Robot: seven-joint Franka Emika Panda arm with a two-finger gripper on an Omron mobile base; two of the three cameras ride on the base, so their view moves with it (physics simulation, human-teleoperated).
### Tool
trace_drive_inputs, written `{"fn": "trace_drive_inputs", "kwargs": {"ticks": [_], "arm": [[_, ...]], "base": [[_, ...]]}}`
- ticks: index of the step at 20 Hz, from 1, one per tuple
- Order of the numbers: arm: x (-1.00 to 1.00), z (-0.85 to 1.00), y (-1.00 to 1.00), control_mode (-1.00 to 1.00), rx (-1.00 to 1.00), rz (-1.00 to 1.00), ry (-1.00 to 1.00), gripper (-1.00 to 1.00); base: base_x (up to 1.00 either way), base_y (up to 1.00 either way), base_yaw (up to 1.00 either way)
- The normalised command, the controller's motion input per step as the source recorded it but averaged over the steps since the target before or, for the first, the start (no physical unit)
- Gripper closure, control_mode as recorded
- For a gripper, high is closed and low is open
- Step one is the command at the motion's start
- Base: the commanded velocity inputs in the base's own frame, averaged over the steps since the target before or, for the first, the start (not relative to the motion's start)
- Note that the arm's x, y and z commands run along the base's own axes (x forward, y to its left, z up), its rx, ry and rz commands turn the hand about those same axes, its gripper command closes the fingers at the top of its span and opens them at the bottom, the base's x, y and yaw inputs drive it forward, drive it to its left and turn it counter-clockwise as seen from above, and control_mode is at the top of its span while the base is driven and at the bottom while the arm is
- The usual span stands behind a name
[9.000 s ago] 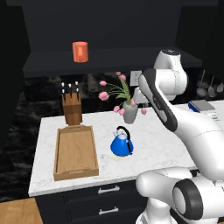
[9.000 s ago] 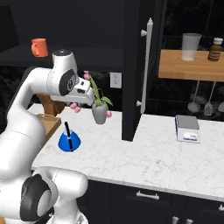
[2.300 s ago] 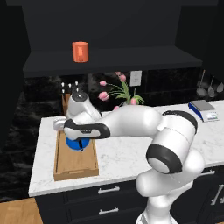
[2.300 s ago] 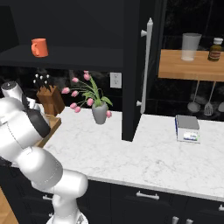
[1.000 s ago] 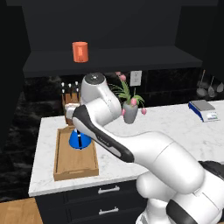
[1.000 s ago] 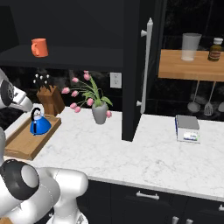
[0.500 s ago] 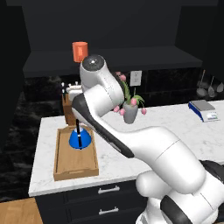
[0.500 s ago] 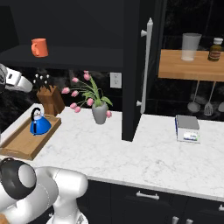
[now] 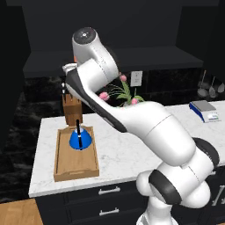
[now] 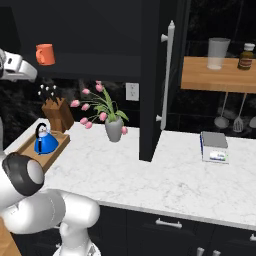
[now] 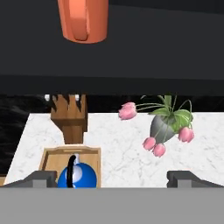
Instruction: Pick the kettle from the counter and place it on the tray. Then pick the mug from the cabinet and place it on the tray. Then close the cabinet doors.
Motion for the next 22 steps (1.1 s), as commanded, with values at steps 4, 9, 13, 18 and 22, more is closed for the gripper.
{"fn": "trace_drive_inputs", "kwargs": {"ticks": [4,9,13,18,22], "arm": [[0.43,0.0,0.0,-1.0,0.0,0.0,0.0,-1.0],[0.35,0.08,0.0,-1.0,0.0,0.0,-0.12,-1.0],[0.34,0.11,0.0,-1.0,0.0,0.0,-0.28,-1.0],[0.36,0.29,0.0,-1.0,0.01,0.0,-0.23,-1.0],[0.36,0.1,0.0,-1.0,0.03,0.0,0.01,-1.0]], "base": [[0.0,0.0,0.0],[0.0,0.0,0.0],[0.0,0.0,0.0],[0.0,0.0,0.0],[0.0,0.0,0.0]]}}
